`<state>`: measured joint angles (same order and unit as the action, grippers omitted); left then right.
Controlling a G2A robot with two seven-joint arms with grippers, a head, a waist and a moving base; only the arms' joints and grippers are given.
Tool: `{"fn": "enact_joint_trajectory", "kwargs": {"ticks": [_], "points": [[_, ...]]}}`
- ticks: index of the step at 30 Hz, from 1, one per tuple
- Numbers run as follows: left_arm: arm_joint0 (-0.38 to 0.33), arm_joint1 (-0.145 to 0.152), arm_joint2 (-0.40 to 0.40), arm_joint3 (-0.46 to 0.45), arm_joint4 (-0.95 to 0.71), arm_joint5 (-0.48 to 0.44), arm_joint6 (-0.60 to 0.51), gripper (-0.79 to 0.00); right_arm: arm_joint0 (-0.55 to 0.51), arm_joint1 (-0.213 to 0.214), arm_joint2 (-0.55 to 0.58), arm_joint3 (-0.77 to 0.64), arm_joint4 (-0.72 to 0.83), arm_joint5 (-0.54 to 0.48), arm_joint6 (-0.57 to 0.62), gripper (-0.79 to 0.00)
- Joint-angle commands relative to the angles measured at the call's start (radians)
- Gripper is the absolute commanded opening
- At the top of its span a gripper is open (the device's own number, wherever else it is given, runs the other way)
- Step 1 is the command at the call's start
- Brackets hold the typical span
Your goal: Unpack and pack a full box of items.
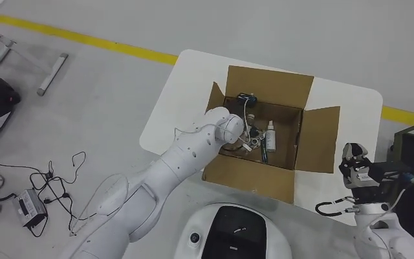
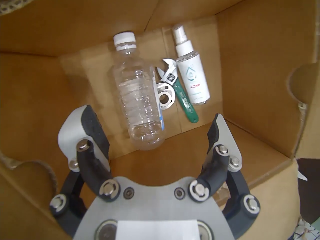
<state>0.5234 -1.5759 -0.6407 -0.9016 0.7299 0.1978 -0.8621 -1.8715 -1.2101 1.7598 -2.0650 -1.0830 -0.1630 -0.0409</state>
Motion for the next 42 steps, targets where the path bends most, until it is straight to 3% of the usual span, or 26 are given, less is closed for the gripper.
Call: {"fn": "enact_joint_trajectory", "kwargs": {"ticks": [1,4,24,42], "points": [[-0.019,-0.022,0.033,0.052,0.011,0.012,0.008,0.0,0.0,0.0,0.0,0.0,0.0,0.0,0.0,-0.785],[-0.035,-0.047,0.047,0.097,-0.023,0.006,0.007,0.0,0.0,0.0,0.0,0.0,0.0,0.0,0.0,-0.785],[-0.01,-0.056,0.031,0.098,-0.039,0.028,0.054,0.0,0.0,0.0,0.0,0.0,0.0,0.0,0.0,-0.785],[-0.053,-0.143,0.074,0.29,-0.021,0.011,0.133,0.0,0.0,0.0,0.0,0.0,0.0,0.0,0.0,-0.785]]}}
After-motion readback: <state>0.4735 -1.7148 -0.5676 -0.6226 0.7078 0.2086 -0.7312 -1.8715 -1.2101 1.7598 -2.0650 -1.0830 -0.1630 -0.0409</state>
